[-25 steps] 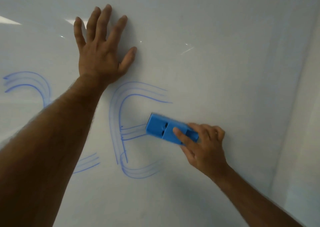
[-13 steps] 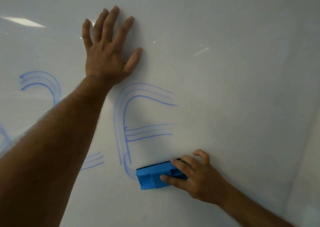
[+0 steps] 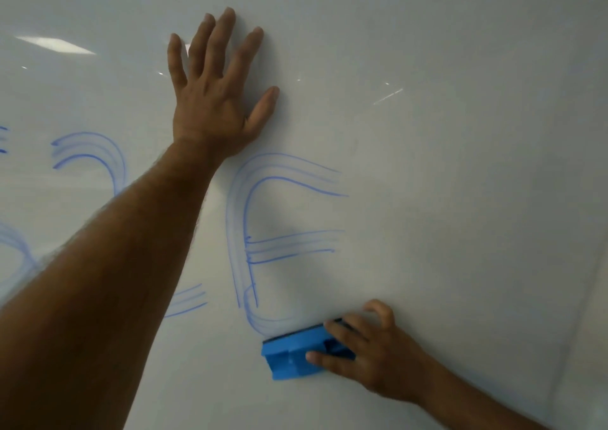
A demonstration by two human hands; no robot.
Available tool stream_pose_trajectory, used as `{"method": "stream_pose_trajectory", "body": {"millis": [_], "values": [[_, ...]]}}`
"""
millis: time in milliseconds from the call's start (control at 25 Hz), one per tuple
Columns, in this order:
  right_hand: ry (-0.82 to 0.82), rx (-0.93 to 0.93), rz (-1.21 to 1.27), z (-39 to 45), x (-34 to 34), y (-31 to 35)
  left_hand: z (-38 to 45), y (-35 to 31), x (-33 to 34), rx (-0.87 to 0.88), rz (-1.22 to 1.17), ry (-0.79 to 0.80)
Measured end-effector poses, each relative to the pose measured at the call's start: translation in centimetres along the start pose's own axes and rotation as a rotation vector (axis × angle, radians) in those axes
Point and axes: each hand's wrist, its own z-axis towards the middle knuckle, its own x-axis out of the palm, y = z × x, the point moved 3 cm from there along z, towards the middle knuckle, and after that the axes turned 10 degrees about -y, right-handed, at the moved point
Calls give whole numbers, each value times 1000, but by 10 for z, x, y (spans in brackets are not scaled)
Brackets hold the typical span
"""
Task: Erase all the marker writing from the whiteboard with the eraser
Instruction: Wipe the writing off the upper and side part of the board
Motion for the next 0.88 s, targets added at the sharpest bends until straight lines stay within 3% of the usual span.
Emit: {"method": "stream_pose_trajectory", "body": {"millis": [240,320,480,560,720,880], "values": [[-200,334,-144,58,-1,-32,2,1,-3,13,-14,9],[-161,265,-104,54,8,-10,5,7,-4,38,-5,34],[26,-44,-28,28,19,23,13,21,-10,87,-35,50],[24,-51,-44,37,17,18,17,31,-13,67,-50,25],[-144,107,-172,91,8,-24,17,57,-11,-73,-24,29],[-309,405,-319,143,-14,-82,12,59,-9,-35,-1,33]]}}
